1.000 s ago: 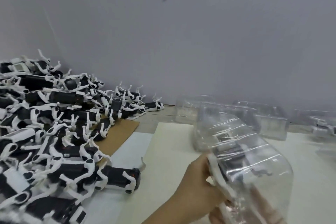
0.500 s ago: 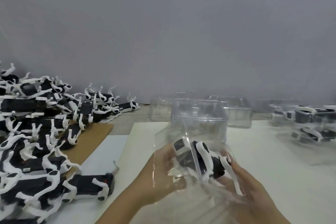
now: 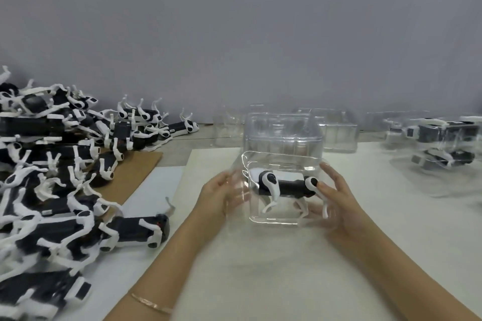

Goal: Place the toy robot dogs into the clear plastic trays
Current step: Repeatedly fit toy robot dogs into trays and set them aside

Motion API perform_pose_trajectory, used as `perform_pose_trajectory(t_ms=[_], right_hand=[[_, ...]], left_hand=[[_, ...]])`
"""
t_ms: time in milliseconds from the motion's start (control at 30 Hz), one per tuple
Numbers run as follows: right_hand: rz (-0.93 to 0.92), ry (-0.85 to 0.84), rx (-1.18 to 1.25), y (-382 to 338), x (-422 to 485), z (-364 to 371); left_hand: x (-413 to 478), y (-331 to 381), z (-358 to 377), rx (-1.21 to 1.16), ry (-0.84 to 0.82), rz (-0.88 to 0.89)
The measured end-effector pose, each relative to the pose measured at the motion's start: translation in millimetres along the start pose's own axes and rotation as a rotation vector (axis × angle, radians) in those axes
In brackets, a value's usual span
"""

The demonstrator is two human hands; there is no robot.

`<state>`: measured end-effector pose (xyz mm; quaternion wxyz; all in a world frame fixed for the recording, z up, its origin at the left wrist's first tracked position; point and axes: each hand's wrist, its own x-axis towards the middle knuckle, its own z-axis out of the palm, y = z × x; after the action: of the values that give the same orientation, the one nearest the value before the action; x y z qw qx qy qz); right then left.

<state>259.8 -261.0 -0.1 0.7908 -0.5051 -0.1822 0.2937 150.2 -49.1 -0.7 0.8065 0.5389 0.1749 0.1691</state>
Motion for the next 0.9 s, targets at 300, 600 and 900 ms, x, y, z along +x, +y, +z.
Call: perform_pose_trajectory(t_ms=[300, 600, 900], right_hand=[[-0.237, -0.057, 0.006, -34, 42, 24], [-0.340, 0.101, -0.232, -33, 58, 19], [-0.335, 0.113, -0.325, -33, 45, 22]], left_hand=[[19, 52, 16, -0.031, -0.044, 0.291], [35, 45, 12, 0.243, -0.165, 0.312], [26, 44, 37, 0.305, 0.034, 0.317]])
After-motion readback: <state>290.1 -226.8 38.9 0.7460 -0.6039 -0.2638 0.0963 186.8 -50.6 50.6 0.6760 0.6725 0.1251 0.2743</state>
